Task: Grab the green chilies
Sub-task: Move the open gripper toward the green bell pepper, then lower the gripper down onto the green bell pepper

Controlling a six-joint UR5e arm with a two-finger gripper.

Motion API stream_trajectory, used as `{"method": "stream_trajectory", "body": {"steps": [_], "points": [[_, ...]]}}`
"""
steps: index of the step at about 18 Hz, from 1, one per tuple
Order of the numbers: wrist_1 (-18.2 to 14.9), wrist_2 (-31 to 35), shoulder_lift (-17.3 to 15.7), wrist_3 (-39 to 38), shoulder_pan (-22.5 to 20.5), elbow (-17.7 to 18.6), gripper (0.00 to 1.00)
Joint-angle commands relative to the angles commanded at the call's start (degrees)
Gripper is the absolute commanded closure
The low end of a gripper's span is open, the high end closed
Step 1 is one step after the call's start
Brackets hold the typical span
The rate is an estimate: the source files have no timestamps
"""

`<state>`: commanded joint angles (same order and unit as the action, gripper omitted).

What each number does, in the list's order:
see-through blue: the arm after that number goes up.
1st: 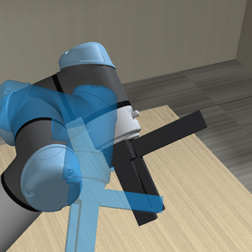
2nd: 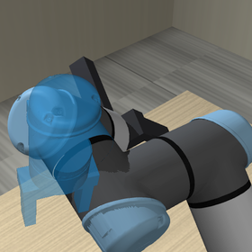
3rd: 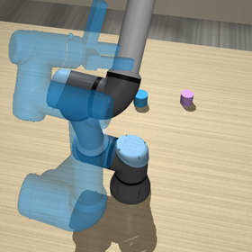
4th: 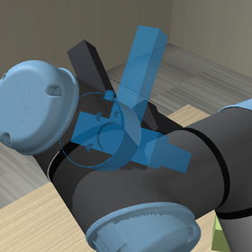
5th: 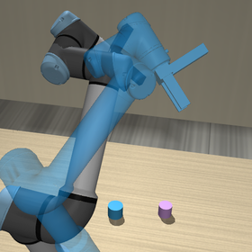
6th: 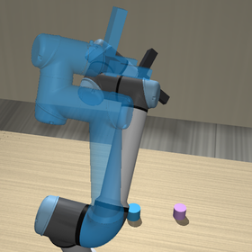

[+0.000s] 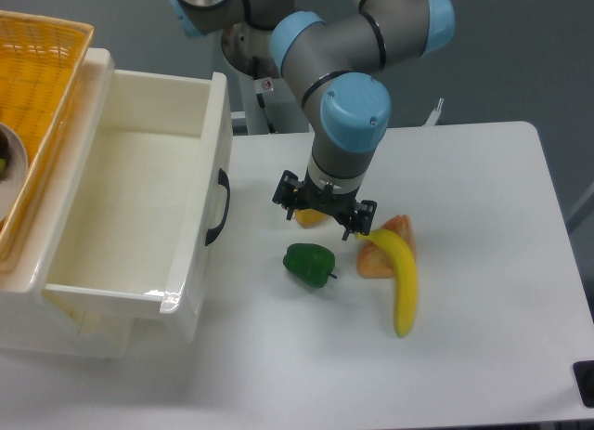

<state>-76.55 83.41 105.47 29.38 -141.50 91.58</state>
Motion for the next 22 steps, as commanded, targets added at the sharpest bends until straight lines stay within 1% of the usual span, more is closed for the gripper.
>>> {"method": "stream_trajectory", "body": {"steps": [3, 5, 7, 8, 10, 13, 15, 18, 22], "points": [[-0.09, 0.00, 0.79, -4.40, 0.00, 0.09, 0.00], [-0.09, -0.09, 0.88, -9.67, 0.09, 0.09, 0.00], [-0.09, 0.00, 0.97, -14.24, 0.35, 0.87, 0.00], [0.09, -0.09, 0.88, -15.66, 0.96, 1.23, 0.00], [1.84, -0.18, 0.79, -18.64, 0.97, 1.14, 0.00], [2.20, 2.10, 1.84, -26.02, 1.40, 1.41, 0.00], [2.20, 3.42, 2.72, -27.62, 2.54, 1.41, 0.00], [2.20, 3.60, 4.57, -30.95, 2.81, 1.58, 0.00], [2.37, 5.71, 5.01, -36.31, 2.81, 1.84, 0.00]]}}
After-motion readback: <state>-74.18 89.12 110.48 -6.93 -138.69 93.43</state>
